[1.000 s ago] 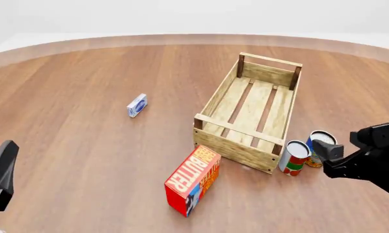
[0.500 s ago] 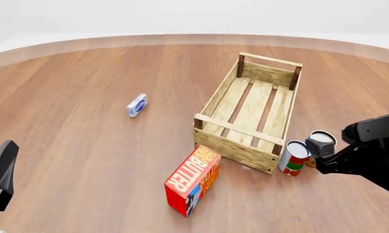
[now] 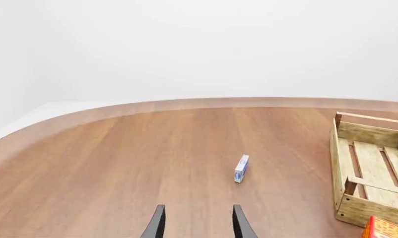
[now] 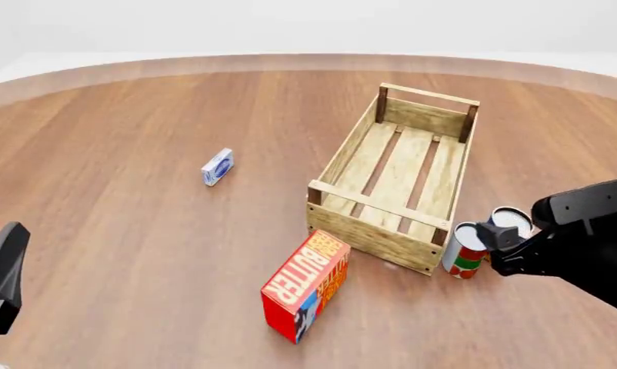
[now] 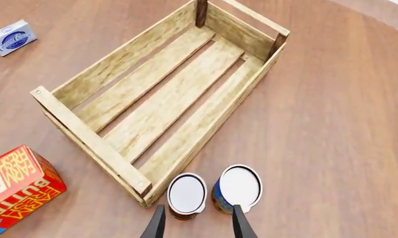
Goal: Pick up the tomato sauce, and put it in the wooden tray.
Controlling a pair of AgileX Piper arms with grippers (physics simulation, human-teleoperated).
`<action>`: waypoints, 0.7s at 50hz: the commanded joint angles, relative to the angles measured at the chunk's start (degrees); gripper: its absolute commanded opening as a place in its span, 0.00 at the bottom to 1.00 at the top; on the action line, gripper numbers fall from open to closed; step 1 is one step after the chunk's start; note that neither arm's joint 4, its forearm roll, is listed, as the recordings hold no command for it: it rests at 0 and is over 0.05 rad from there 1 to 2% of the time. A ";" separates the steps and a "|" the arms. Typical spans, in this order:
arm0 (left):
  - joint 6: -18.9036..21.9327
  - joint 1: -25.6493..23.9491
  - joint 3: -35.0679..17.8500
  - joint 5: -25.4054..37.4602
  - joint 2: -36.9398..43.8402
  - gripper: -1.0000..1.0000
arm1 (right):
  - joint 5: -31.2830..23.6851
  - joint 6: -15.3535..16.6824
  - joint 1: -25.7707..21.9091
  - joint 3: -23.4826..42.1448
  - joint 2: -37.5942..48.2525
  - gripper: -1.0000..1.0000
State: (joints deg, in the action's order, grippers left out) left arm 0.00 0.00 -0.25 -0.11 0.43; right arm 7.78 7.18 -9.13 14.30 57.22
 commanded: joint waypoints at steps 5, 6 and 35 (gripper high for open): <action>0.00 0.00 0.00 0.00 0.00 1.00 | 2.30 -0.46 -0.31 -0.58 2.46 1.00; 0.00 0.00 0.00 0.00 0.00 1.00 | 2.16 -0.42 -0.26 -0.42 2.41 1.00; 0.00 0.00 0.00 0.00 0.00 1.00 | 6.05 -1.25 -0.86 -0.65 7.20 1.00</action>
State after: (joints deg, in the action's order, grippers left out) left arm 0.00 0.00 -0.25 -0.11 0.43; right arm 12.52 6.26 -9.81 13.68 62.84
